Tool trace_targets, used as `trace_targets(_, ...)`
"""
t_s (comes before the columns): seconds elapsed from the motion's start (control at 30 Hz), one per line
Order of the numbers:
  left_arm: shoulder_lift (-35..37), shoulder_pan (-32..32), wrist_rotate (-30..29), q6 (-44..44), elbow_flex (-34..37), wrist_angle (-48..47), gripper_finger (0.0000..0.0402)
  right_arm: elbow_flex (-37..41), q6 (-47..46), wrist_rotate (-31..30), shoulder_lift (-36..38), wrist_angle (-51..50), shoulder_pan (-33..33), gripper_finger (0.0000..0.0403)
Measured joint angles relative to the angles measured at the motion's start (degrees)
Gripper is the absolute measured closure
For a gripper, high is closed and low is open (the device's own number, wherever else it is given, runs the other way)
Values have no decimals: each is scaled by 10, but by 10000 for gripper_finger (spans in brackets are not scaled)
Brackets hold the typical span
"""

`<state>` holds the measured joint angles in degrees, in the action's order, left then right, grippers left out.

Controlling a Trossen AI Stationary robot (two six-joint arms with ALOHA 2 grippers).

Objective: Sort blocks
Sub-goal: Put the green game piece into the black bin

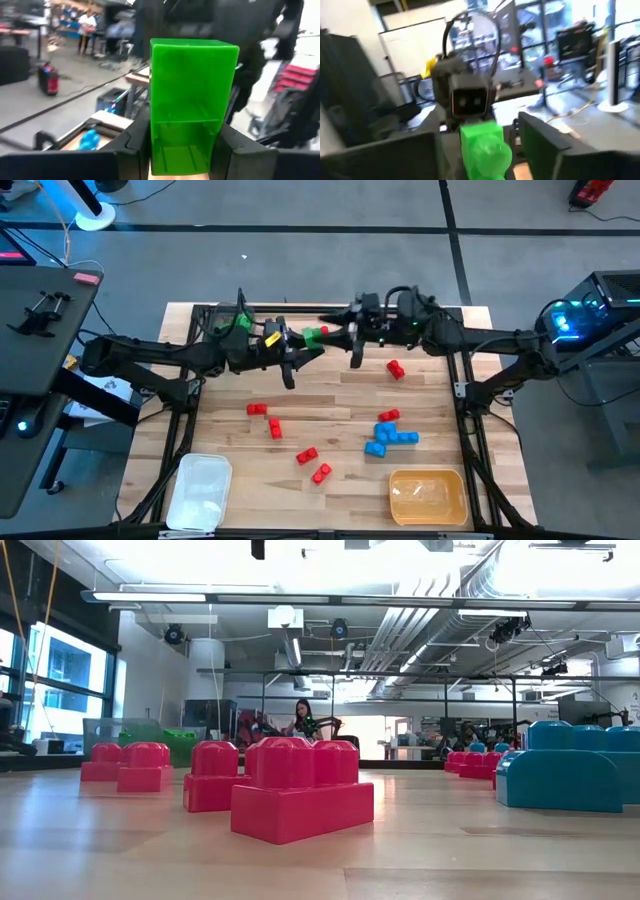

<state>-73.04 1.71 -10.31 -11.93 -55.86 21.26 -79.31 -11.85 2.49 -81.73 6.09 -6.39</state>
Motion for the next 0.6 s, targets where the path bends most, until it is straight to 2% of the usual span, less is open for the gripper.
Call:
trace_targets(0.1, 15, 11, -22, 0, 0, -47, 294, 0, 18, -33, 17, -11, -5, 213)
trace_targets(0.17, 34, 18, -58, -9, 0, -109, 294, 0, 19, -38, 31, -27, -12, 197)
trace_targets(0.27, 72, 32, -171, -46, 0, -264, 294, 0, 19, -38, 57, -66, -21, 188)
trace_targets(0.37, 104, 57, -279, -143, 0, -478, 294, -1, 17, -38, 75, -118, -30, 188)
trace_targets(0.5, 116, 115, -287, -313, 4, -753, 294, 0, 2, -39, 83, -156, -35, 188)
trace_targets(0.6, 116, 164, -259, -368, 22, -823, 294, 0, -2, -38, 81, -170, -35, 188)
